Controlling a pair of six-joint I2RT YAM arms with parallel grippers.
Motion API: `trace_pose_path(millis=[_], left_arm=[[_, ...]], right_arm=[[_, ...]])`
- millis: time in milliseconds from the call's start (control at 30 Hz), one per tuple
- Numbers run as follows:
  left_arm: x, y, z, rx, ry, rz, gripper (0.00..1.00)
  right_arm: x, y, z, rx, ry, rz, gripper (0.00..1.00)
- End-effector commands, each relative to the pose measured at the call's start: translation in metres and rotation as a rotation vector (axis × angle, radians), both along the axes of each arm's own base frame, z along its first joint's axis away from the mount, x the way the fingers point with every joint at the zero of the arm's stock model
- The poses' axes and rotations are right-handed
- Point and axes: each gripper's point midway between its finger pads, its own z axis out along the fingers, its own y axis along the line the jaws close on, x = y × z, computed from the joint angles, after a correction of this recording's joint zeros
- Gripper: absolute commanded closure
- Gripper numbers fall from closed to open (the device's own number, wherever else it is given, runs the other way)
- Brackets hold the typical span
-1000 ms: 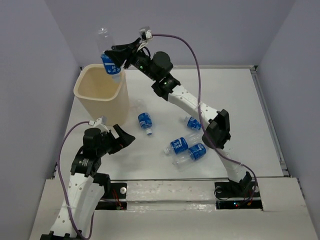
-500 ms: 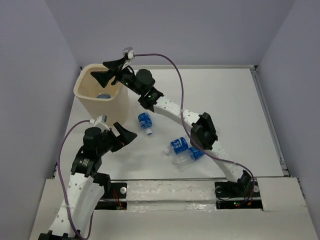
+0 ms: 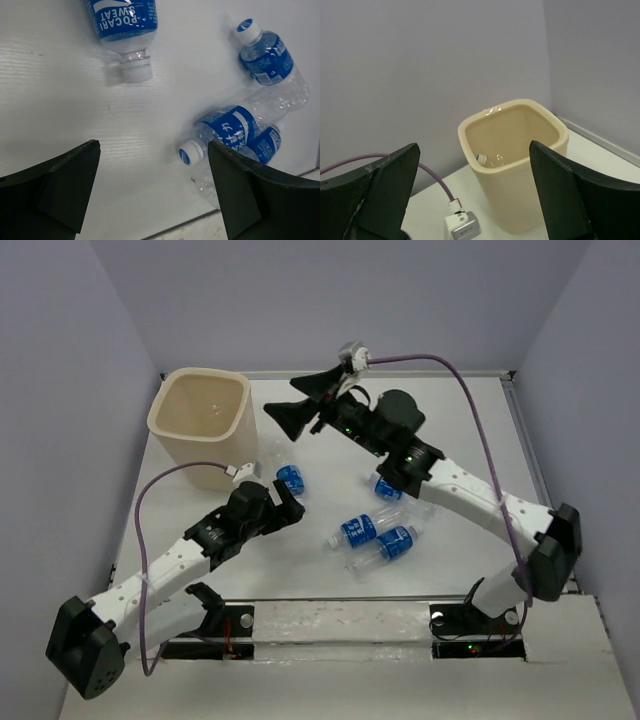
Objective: Put the plastic bottles in the bin
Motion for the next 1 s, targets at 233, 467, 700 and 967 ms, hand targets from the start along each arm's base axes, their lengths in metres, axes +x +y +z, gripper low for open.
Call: trace_pose_path(millis=[233,467,700,967], left_arm=[[0.099,0.020,0.006,0.314,-0.182,0.405,0.01],[0.144,0.010,-0.009,0.469,-0.219,0.451,0.01],[0.181,0.001,-0.031,0.486,-0.181,0.420,0.02],[0.193,-0.003,-0.040,0.502,-0.176,0.381,0.32]], right_arm=[[-0.048,-0.147,-0.146,-0.241,0.352,-0.240,0.05],[-0.089,-0.188,-0.218,-0.325,0.524,-0.244,0.05],[-0.087,-0.245,-0.263,-0.512,0.667,-0.519,0.04],[-0.052,-0.275,-0.290,-0.742,0.720,-0.693,0.02]])
